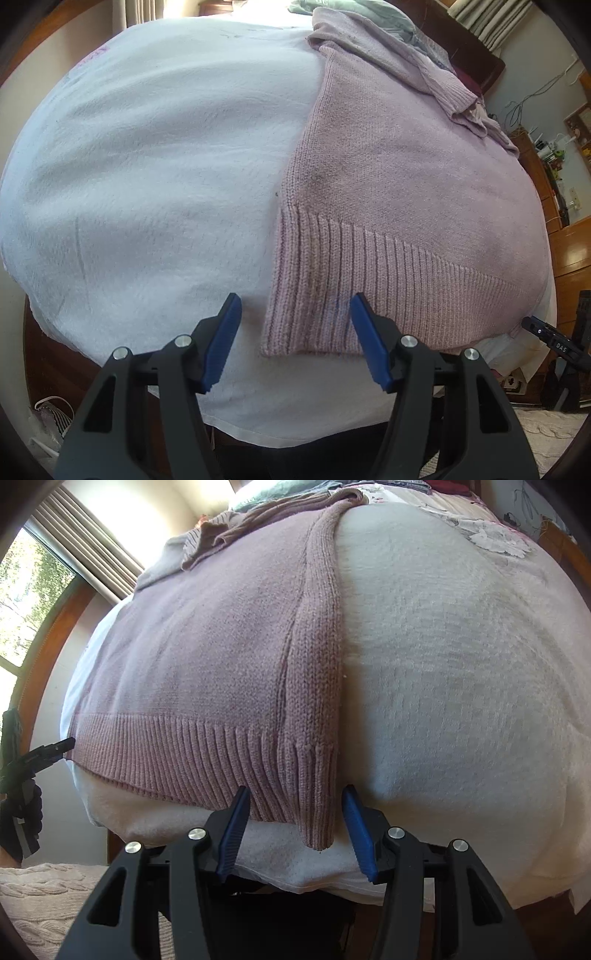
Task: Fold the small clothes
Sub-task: 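Grasp the sweater hem edge with the right tool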
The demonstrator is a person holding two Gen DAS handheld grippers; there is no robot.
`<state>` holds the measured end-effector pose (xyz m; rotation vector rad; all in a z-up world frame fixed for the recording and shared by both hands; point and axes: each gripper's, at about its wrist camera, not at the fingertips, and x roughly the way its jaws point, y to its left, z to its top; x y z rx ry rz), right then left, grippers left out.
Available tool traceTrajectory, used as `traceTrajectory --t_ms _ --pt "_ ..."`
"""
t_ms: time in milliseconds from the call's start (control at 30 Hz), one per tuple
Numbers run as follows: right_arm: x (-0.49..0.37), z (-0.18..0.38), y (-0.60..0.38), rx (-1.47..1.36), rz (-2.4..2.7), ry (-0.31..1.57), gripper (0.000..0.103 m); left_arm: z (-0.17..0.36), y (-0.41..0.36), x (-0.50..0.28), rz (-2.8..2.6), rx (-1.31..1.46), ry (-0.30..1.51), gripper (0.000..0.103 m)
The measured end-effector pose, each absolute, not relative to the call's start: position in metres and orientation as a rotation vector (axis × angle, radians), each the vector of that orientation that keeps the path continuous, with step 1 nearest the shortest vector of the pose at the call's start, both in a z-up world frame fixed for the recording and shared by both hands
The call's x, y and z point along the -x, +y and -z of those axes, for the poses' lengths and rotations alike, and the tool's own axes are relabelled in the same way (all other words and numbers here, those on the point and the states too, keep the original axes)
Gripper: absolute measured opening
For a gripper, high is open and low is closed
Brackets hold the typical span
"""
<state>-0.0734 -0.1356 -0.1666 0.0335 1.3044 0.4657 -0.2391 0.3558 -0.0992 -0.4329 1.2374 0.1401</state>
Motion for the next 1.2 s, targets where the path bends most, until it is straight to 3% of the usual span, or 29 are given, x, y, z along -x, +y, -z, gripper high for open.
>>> traceTrajectory --t_ms 433,633,833,967,1100,1200 --pt "0.069 0.176 -0.136 -0.063 -0.486 1.322 0.052 0.104 0.347 0.231 -0.094 0.498 1.245 0.060" --pt "0.070 0.180 -0.137 -0.088 -0.503 1.334 0.038 0.105 0.349 0.232 -0.093 0.523 1.242 0.058" --pt "0.071 0.180 -0.140 -0.102 -0.522 1.336 0.013 0.104 0.356 0.238 -0.096 0.559 1.235 0.045" --pt "0.072 0.175 -0.138 -0.088 -0.550 1.326 0.011 0.102 0.358 0.240 -0.093 0.571 1.229 0.032" --pt "0.072 0.169 -0.140 -0.134 -0.591 1.326 0.011 0.098 0.363 0.244 -0.080 0.609 1.214 0.011" --pt "0.074 0.161 -0.146 -0.184 -0.632 1.322 0.010 0.092 0.367 0.248 -0.065 0.647 1.193 0.011"
